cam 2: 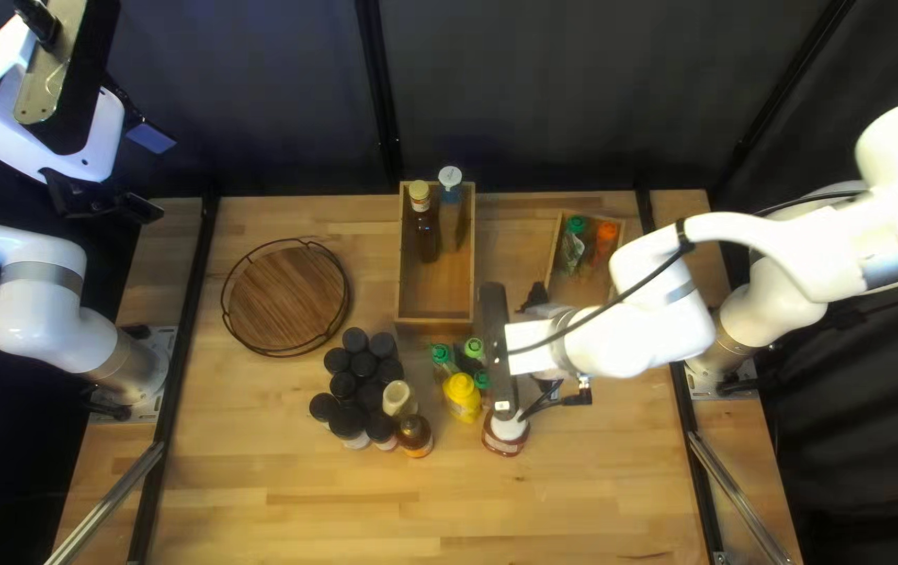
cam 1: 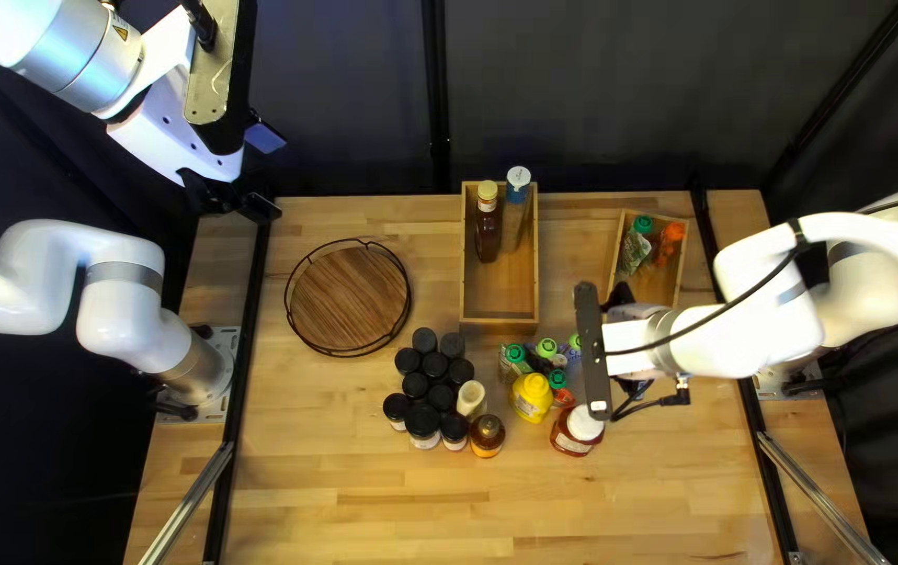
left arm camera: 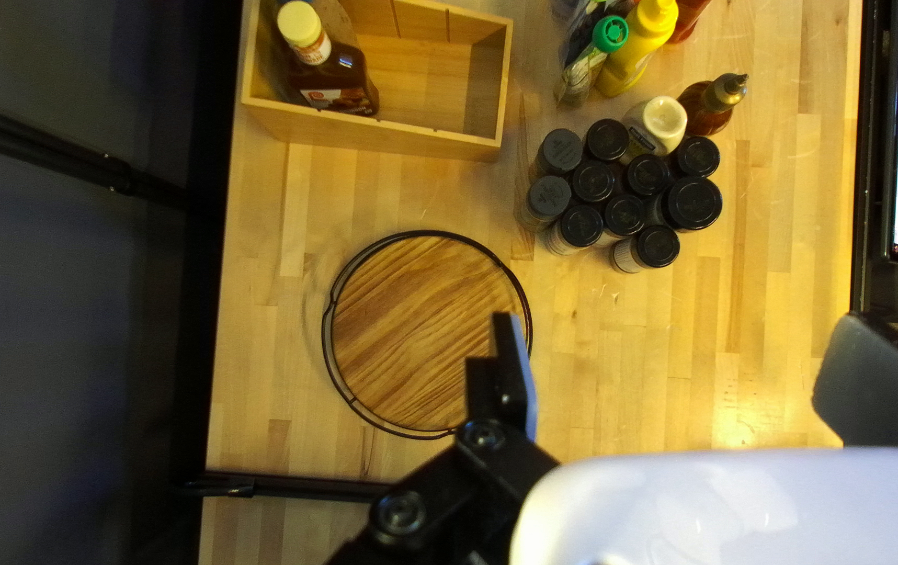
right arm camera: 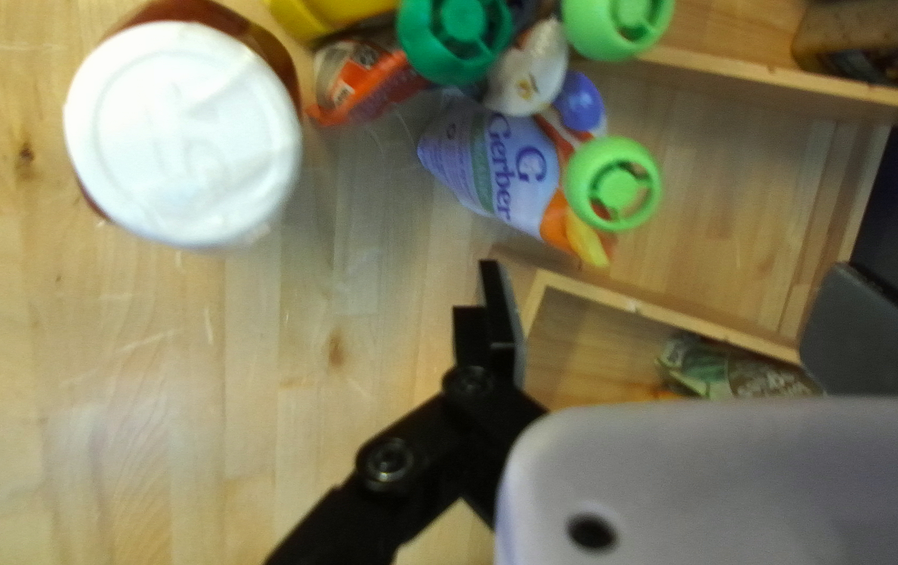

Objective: Separate condiments, baby food and spices and place it in 3 different racks/containers

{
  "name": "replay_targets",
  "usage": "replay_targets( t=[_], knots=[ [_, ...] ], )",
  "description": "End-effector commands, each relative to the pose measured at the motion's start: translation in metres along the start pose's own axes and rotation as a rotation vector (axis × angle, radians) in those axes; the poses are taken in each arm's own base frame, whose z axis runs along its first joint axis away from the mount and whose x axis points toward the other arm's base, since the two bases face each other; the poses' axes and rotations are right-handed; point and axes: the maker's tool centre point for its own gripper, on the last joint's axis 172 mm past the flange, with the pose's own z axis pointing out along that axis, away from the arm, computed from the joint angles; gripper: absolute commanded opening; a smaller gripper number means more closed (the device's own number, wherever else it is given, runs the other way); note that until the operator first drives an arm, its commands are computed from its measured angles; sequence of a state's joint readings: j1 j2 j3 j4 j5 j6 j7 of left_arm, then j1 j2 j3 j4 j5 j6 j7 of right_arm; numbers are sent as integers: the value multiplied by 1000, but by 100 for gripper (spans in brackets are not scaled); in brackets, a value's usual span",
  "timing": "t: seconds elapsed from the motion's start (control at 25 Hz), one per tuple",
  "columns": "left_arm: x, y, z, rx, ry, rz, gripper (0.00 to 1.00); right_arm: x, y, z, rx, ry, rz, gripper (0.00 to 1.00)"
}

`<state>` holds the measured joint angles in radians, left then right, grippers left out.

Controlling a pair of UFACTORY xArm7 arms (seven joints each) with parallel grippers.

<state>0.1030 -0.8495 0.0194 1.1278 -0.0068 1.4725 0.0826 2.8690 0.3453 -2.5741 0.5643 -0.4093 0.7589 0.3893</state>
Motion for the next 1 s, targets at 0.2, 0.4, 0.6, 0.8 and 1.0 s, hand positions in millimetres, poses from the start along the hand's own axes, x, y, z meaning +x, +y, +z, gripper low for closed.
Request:
replay_targets(
  t=[0.2, 0.4, 0.6, 0.8, 1.0],
  knots=[
    [0, 0, 0, 0, 0, 0, 100, 14, 0, 26, -5, -26, -20, 94],
    [0, 0, 0, 0, 0, 0, 100, 5, 3, 21, -9, -41, 6, 0],
    [0, 0, 0, 0, 0, 0, 100, -9, 14, 0, 20, -63, 54, 0],
    [0, 0, 0, 0, 0, 0, 100, -19, 34, -32, 86, -91, 88, 0],
    [0, 0, 0, 0, 0, 0, 100, -23, 48, -58, 122, -97, 137, 0]
  ],
)
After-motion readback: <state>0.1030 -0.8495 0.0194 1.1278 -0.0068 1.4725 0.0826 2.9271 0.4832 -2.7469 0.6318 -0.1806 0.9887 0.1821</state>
